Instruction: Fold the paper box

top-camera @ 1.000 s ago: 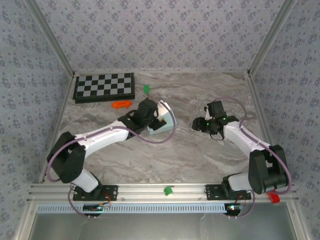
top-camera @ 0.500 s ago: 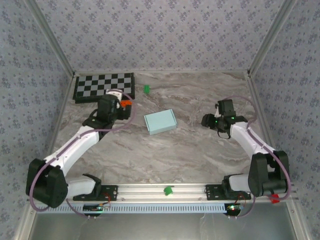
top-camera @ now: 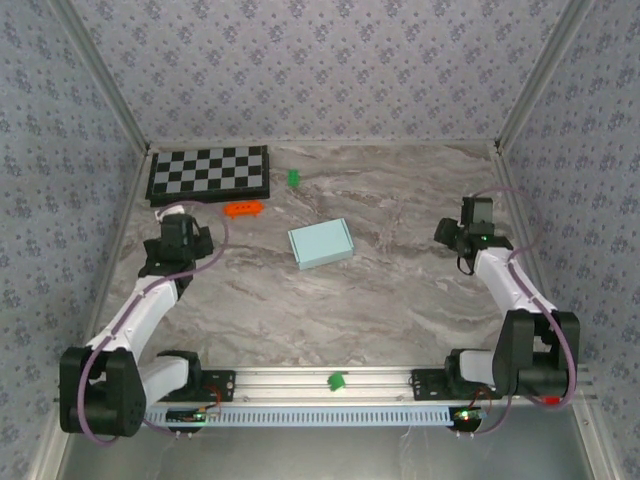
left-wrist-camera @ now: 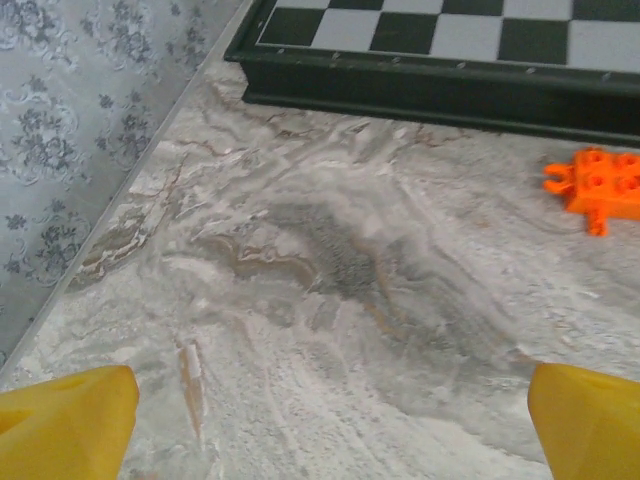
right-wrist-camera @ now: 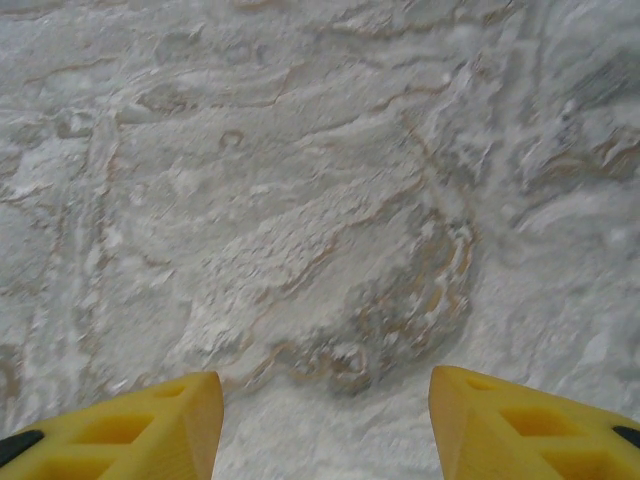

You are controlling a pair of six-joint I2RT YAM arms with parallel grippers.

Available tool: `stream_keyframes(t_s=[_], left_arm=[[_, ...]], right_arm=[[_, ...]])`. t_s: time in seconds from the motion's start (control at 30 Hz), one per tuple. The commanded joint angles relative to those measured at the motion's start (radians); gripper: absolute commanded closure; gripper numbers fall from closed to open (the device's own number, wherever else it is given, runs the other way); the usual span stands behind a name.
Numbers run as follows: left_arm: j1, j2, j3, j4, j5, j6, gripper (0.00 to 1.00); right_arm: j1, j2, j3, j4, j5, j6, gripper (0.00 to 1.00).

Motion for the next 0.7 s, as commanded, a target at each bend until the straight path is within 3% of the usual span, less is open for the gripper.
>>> stream_keyframes(t_s=[0.0, 0.3, 0.4, 0.67], left_arm=[[0.034, 0.003, -0.06, 0.204, 0.052, 0.054, 0.0], [0.122, 0.134, -0.168, 0.564, 0.386, 0.166, 0.01], [0.121, 0.187, -0.173, 0.637, 0.414, 0.183, 0.0], [0.122, 0.286, -0.17, 0.759, 0.454, 0.182, 0.0]], right_arm=[[-0.01, 0.024, -0.069, 0.187, 0.099, -0.085, 0.42], [-0.017, 0.048, -0.262, 0.667, 0.01, -0.243, 0.41], [-0.017, 0.068, -0.305, 0.8, -0.031, -0.262, 0.39], [-0.025, 0.135, -0.326, 0.894, -0.11, -0.276, 0.39]])
